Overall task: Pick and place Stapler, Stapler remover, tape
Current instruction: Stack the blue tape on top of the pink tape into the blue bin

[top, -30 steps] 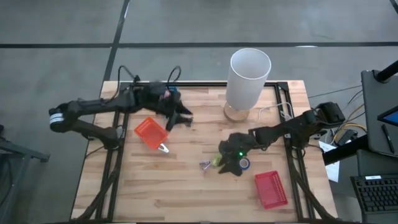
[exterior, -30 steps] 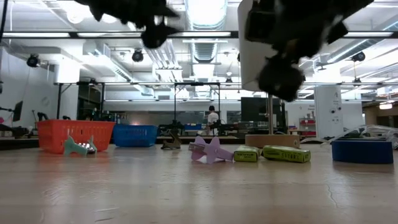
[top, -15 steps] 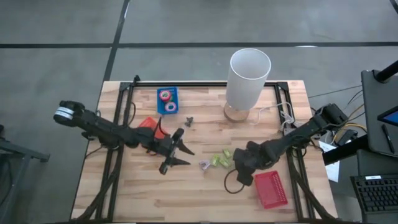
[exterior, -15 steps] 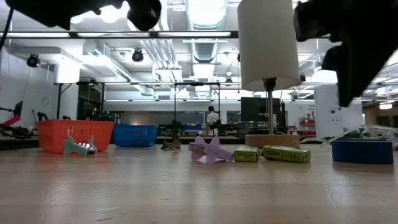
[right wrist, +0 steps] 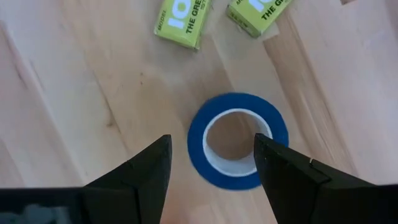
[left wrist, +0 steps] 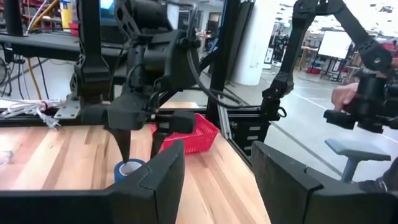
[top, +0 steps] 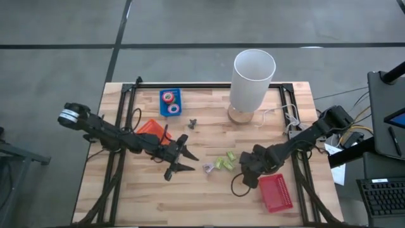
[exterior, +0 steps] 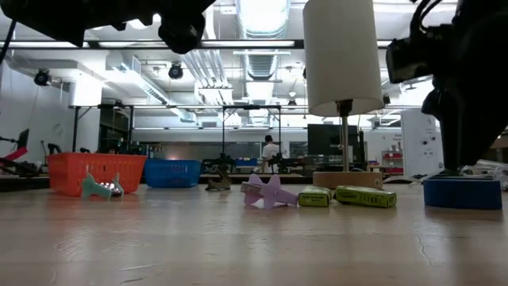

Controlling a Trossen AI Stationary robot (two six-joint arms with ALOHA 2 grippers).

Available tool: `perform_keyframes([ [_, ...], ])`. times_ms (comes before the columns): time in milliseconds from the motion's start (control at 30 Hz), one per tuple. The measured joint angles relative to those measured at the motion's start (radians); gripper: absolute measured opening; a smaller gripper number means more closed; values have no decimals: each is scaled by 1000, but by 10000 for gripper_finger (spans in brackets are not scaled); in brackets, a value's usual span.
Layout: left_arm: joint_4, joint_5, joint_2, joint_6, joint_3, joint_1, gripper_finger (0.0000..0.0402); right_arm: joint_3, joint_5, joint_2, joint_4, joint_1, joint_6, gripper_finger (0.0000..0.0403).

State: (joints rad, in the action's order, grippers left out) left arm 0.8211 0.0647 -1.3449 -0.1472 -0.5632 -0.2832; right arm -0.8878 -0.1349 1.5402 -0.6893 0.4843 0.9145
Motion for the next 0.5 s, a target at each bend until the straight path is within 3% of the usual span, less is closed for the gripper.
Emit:
perform_keyframes([
  [267, 17, -4, 0, 16, 0, 0, 188, 92, -3, 0, 171, 0, -23, 219],
  [500, 17, -4, 0, 14, 0, 0, 188, 106, -49, 0, 180, 0, 1, 217],
])
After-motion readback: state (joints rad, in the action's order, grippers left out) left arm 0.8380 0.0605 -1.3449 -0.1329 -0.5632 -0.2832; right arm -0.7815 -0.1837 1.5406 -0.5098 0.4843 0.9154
